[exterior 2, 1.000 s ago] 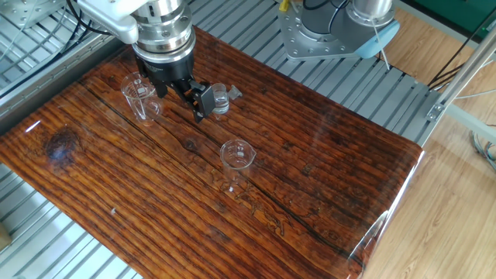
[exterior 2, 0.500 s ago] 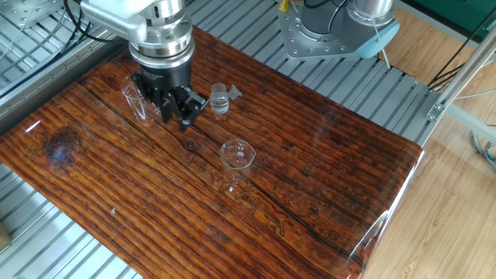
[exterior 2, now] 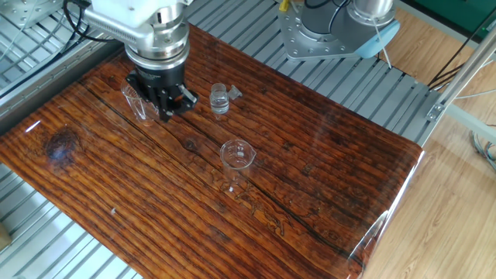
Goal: Transfer liquid using a dropper
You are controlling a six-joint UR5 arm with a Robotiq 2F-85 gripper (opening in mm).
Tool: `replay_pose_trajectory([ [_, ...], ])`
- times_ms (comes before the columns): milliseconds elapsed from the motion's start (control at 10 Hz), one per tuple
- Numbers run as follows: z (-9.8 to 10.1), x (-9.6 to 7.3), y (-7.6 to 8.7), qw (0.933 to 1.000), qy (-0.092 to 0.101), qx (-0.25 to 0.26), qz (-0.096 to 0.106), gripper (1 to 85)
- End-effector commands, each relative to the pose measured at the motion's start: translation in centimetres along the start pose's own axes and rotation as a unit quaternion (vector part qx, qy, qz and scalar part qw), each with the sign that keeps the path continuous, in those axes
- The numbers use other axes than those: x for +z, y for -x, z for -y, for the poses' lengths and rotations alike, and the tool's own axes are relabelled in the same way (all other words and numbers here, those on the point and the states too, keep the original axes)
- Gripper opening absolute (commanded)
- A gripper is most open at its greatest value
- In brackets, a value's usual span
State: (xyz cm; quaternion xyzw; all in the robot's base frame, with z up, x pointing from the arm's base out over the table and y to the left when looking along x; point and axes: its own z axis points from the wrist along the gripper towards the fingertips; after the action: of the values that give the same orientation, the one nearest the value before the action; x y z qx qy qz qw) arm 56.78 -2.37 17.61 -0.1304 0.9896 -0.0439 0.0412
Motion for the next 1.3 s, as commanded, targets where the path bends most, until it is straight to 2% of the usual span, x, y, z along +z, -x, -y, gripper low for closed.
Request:
replay_pose_trajectory([
  [0,2.1,1.0,-1.9,0.999,-0.018,-0.033,-0.023,2.0],
  [100,2.8,1.5,-2.7,0.9982,-0.02,-0.049,-0.029,2.0],
  [200,2.9,2.0,-2.5,0.9986,-0.012,-0.05,-0.016,2.0],
  [400,3.3,2.3,-2.6,0.999,-0.006,-0.045,-0.006,2.0],
  [500,3.7,2.0,-3.5,0.9988,0.009,-0.048,0.002,1.7],
  [600,3.7,1.3,-5.2,0.9975,0.037,-0.061,0.003,1.7],
  [900,5.7,0.0,-9.5,0.9946,0.051,-0.089,0.01,1.7],
  [1000,6.4,-0.1,-10.3,0.9944,0.045,-0.094,0.014,1.7],
  [1200,6.9,0.4,-12.3,0.9925,0.047,-0.112,0.013,1.7],
])
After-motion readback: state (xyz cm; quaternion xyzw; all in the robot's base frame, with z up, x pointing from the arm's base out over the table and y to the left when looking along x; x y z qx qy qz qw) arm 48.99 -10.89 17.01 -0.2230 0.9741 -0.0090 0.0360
